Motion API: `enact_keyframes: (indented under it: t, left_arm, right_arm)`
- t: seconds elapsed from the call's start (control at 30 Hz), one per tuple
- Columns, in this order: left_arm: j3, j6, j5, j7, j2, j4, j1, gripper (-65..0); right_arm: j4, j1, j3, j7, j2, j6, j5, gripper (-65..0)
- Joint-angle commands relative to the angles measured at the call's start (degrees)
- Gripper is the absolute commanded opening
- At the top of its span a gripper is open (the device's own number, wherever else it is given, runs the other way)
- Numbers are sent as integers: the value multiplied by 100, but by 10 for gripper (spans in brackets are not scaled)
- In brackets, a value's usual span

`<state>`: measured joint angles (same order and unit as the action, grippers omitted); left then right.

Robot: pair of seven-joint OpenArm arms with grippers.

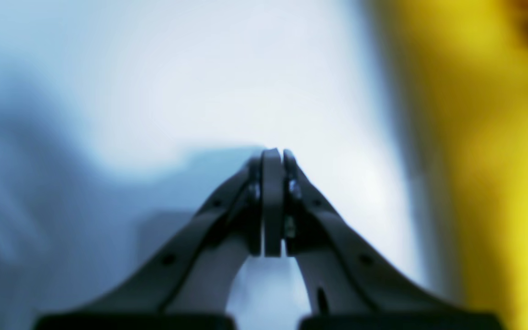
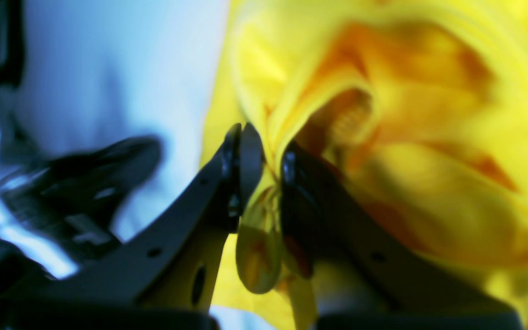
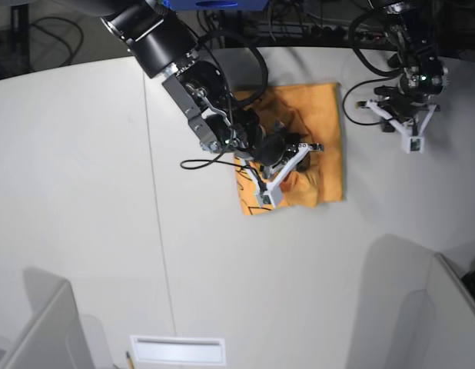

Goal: Fold the T-shirt properly
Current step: 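Fold the held end over onto the shirt toward the left gripper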

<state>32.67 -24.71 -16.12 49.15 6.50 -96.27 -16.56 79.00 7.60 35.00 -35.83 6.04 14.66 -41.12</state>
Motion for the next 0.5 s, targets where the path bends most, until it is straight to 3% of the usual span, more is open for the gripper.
enact_keyframes:
  t: [0.0,0.07,0.17,0.23,0.47]
  left_arm:
    - [228,-127,-414,-84,154,-83,-116,-650]
    - [597,-285,-959,-84,409,-57,-344,-650]
    - [1090,-329,-1443,-84,690,-65,-678,-650]
    - [1336,-329,-1487,-84,761,-65,-784,-650]
    - [1986,-329,-1487,-84,796,-21,-863,-650]
  right_arm:
    - [122,106,3,63,59,95,-41,-650]
    - [139,106,29,45,59,280,-41,-650]
    - [192,115,337,-8,42,297,-41,-411]
    - [289,115,434,-8,33,297,-33,-327]
    - [298,282,469,1,59,297,-24,-323]
